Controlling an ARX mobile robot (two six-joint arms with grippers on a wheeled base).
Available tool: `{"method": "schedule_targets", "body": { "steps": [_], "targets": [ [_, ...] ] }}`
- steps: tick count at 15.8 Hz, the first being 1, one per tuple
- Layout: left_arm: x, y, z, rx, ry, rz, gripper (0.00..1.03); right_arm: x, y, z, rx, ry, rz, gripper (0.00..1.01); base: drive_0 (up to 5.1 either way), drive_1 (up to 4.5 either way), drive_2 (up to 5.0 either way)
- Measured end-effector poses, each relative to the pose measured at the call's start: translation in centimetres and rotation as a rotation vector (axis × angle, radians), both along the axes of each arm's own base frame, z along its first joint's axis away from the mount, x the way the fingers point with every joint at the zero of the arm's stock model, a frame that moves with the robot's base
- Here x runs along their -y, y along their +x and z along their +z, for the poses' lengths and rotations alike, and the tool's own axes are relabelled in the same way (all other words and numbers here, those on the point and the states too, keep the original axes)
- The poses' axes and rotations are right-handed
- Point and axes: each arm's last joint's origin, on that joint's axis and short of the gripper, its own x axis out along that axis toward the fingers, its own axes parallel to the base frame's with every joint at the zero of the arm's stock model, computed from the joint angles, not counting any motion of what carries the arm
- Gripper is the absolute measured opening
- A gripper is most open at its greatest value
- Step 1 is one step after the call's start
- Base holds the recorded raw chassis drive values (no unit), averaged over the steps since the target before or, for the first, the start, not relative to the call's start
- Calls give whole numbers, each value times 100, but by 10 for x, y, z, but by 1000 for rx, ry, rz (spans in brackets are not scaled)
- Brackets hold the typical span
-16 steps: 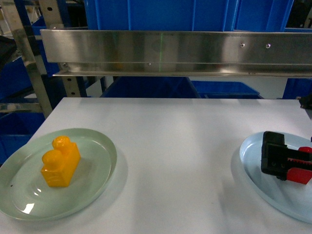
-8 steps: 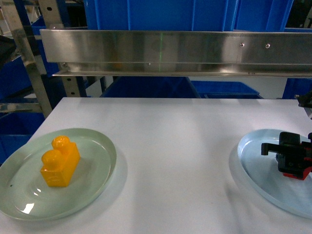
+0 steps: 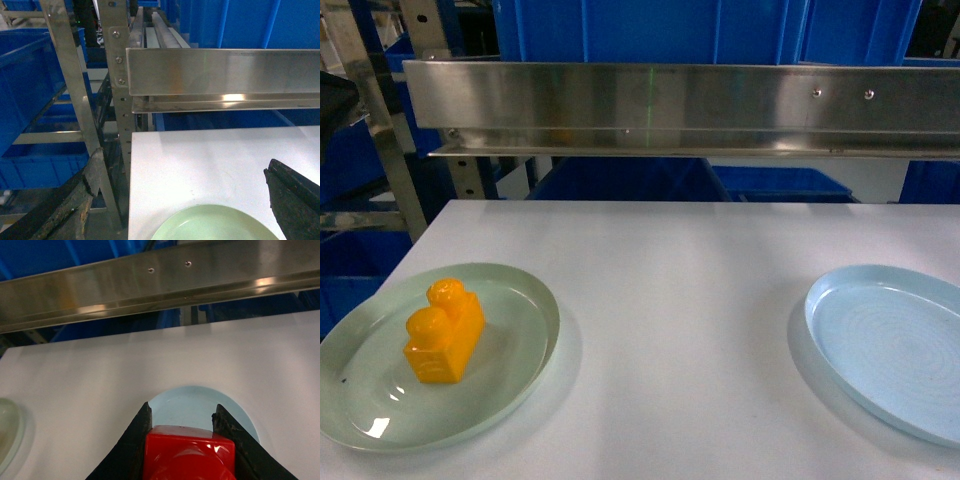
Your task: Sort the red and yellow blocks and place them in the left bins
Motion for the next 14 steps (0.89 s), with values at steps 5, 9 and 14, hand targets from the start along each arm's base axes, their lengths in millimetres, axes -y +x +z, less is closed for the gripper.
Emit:
{"method": "schedule_targets", "body": {
  "steps": [5, 9, 14],
  "targets": [
    [0, 0, 0, 0, 0, 2, 98, -11, -90, -19, 19, -105, 1, 29, 0, 0, 0],
    [0, 0, 0, 0, 0, 1, 98, -11, -90, -21, 20, -124, 16, 29, 0, 0, 0],
    [0, 0, 0, 0, 0, 2, 98, -12, -90, -22, 19, -127, 22, 29, 0, 0, 0]
  ]
}}
